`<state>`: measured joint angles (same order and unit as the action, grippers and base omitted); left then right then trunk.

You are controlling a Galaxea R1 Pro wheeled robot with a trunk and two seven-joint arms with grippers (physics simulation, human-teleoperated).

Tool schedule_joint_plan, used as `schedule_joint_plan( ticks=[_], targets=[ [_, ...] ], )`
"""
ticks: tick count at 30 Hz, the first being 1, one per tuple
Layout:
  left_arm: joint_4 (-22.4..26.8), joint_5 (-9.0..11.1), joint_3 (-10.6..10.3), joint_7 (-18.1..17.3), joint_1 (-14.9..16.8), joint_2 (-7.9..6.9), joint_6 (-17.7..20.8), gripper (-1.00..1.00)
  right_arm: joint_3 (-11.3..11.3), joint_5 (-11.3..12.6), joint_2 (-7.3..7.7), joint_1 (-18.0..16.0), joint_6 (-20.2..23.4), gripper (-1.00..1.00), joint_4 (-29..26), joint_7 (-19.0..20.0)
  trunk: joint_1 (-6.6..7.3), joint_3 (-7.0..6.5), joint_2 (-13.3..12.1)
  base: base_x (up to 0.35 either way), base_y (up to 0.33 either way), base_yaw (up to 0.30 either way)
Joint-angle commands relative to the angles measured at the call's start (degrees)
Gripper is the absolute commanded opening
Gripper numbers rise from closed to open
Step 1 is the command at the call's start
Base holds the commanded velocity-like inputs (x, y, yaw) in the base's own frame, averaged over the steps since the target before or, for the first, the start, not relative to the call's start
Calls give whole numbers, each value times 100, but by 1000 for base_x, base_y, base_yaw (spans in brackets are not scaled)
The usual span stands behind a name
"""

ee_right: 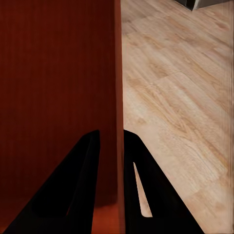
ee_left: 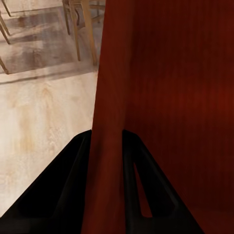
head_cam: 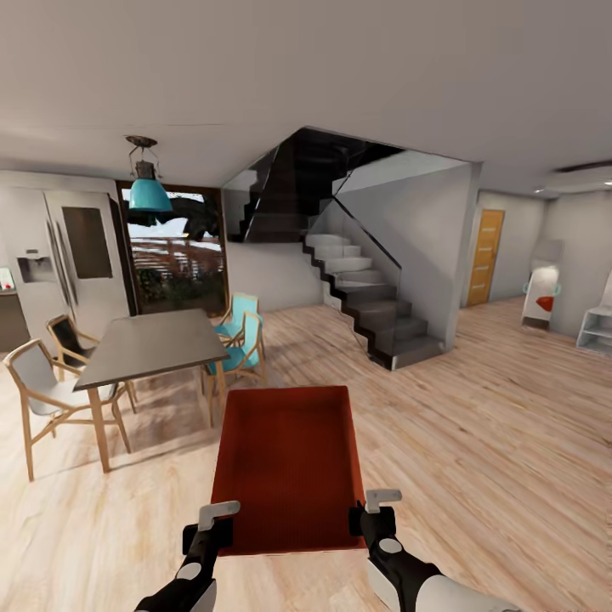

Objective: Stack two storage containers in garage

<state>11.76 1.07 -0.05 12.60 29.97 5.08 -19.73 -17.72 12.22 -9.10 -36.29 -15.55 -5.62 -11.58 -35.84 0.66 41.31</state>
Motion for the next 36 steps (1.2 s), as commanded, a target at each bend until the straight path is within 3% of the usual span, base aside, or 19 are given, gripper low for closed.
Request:
schedule_joint_plan(
  ticks=[1,36],
  targets=[
    [27,-116,184,1,8,14,13,-100,76,41,-4,-3,8,-100,8,42,-5,7,6,323,0,-282],
    [28,-116,184,-2,8,12,13,-100,76,39,-4,-2,8,-100,8,42,-5,7,6,323,0,-282]
  ],
)
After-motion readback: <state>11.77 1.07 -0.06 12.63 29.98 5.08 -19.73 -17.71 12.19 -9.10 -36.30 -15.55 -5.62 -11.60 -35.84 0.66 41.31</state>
